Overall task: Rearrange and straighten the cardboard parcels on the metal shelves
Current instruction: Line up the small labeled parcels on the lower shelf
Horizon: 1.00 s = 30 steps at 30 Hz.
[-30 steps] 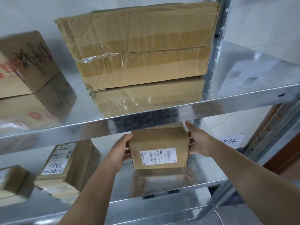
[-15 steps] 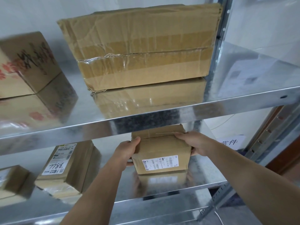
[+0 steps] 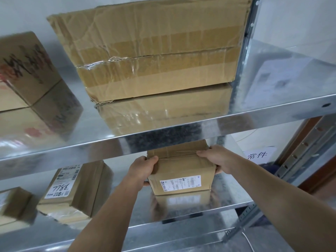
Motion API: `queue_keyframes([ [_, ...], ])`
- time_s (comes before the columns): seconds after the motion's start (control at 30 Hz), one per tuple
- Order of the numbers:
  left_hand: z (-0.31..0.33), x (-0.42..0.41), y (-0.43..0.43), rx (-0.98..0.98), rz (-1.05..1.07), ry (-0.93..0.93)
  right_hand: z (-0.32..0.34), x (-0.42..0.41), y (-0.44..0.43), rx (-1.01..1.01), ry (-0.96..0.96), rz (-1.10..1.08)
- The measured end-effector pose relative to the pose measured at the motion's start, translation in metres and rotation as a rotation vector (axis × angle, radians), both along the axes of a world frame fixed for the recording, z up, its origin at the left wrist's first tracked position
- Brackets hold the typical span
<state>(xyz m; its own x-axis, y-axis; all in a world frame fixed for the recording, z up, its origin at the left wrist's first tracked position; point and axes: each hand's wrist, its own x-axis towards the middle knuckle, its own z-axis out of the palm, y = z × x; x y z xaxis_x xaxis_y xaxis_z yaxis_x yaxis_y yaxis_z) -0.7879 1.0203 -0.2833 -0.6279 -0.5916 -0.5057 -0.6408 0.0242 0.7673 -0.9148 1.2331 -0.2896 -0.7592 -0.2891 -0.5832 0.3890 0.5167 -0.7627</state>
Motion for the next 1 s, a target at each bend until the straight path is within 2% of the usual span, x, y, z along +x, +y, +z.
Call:
queue_keyframes([
  [0.6, 0.004, 0.002, 0.005, -0.002, 0.009, -0.011, 0.001, 0.002, -0.001, 0.031, 0.017, 0.002],
  [1.0, 0.012, 0.009, 0.006, 0.012, 0.008, 0.032, 0.009, 0.003, 0.012, -0.068, -0.001, 0.019],
])
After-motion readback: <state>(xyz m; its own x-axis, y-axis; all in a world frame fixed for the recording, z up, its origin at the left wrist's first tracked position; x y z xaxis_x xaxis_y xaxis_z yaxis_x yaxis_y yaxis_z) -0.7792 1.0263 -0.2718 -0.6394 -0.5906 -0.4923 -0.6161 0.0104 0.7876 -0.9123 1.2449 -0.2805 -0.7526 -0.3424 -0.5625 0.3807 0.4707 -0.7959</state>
